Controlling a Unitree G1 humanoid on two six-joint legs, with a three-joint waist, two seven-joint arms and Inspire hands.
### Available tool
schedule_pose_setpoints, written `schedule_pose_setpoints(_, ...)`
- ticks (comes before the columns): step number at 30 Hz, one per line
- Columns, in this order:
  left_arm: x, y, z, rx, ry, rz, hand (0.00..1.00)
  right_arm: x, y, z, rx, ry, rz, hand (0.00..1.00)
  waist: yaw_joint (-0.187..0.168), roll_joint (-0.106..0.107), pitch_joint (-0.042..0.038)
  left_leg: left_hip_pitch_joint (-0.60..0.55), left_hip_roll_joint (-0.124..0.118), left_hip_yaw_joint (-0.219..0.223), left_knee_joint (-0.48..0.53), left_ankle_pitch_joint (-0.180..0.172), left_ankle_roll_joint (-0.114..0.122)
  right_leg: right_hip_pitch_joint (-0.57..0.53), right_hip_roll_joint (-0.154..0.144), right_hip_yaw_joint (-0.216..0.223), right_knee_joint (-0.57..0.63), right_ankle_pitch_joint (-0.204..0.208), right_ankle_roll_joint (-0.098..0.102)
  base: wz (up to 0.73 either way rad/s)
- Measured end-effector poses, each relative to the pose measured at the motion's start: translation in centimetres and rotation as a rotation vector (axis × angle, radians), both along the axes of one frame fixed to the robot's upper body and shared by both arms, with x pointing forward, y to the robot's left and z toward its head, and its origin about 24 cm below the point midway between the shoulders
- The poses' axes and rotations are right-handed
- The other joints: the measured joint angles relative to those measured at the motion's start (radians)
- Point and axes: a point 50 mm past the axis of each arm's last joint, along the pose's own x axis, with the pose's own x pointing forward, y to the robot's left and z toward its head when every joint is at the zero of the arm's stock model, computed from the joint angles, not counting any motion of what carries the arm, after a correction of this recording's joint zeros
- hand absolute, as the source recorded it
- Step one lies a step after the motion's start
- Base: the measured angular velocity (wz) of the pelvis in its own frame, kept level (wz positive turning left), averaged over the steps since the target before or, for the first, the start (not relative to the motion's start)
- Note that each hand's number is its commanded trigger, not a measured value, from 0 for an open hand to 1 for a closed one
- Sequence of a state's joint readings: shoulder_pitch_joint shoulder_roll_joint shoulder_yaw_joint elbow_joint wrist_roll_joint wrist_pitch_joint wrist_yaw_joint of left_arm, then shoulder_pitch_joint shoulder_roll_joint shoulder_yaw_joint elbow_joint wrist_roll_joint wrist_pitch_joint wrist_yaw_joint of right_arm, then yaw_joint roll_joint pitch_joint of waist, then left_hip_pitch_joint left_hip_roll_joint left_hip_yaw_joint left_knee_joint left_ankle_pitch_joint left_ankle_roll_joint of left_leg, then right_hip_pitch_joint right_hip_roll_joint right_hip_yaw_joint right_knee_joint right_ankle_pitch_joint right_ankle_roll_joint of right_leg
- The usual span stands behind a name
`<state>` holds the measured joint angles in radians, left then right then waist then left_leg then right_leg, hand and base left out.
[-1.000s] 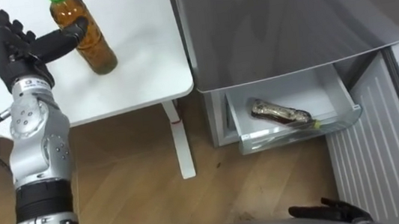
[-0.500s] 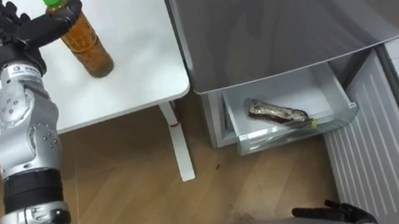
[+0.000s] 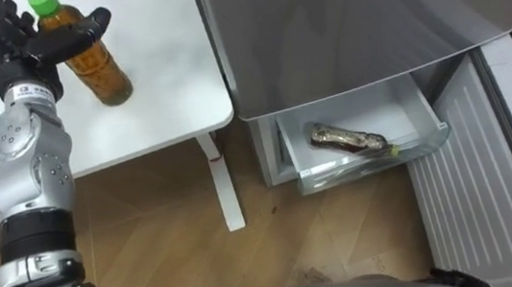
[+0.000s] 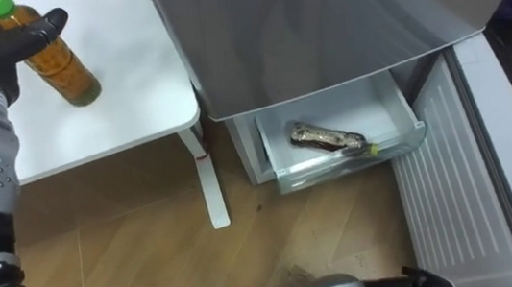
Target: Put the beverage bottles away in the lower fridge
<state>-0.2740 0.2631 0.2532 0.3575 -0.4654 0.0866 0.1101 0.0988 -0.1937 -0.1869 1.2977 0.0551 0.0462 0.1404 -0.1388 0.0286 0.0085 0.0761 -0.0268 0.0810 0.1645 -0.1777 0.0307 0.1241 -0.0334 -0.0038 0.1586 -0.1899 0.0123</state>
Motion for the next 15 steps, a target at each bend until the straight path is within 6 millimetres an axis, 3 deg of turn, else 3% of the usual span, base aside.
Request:
schedule_pose_setpoints(10, 0.7, -0.2, -0.3, -0.015, 0.022, -0.007, 0.0, -1.8, 0.2, -0.2, -0.017, 0.158, 0.108, 0.0, -0.008, 0.001, 0.0004, -0.002, 0.0, 0.0, 0.001, 0.0, 0.0, -0.011, 0.004, 0.021, 0.017, 0.0, 0.0, -0.04)
schedule_pose_setpoints(11, 0.7, -0.2, -0.4, -0.02, 0.025, -0.007, 0.4, -1.8, 0.2, -0.2, -0.018, 0.168, 0.125, 0.0, -0.014, 0.0, 0.0011, -0.001, 0.0, 0.0, 0.001, 0.0, 0.0, -0.011, 0.005, 0.025, 0.017, 0.0, 0.0, 0.0)
schedule_pose_setpoints(12, 0.7, -0.2, -0.5, -0.021, 0.029, -0.005, 0.57, -1.9, 0.2, -0.2, -0.018, 0.177, 0.137, 0.0, -0.017, 0.0, 0.0011, -0.001, 0.0, 0.0, 0.001, 0.0, 0.0, -0.011, 0.005, 0.027, 0.017, 0.0, 0.0, 0.0)
schedule_pose_setpoints(13, 0.7, -0.2, -0.6, -0.021, 0.031, -0.005, 1.0, -1.9, 0.2, -0.2, -0.019, 0.18, 0.142, 0.0, -0.018, -0.001, 0.0011, -0.001, 0.0, 0.0, 0.001, 0.0, 0.0, -0.011, 0.005, 0.028, 0.017, 0.0, 0.0, 0.0)
schedule_pose_setpoints(15, 0.7, -0.1, -0.6, -0.022, 0.032, -0.004, 1.0, -2.1, 0.3, -0.2, -0.018, 0.191, 0.146, 0.0, -0.02, -0.003, 0.0017, 0.0, 0.0, 0.0, 0.002, 0.0, 0.0, -0.012, 0.005, 0.031, 0.017, 0.0, 0.0, 0.0)
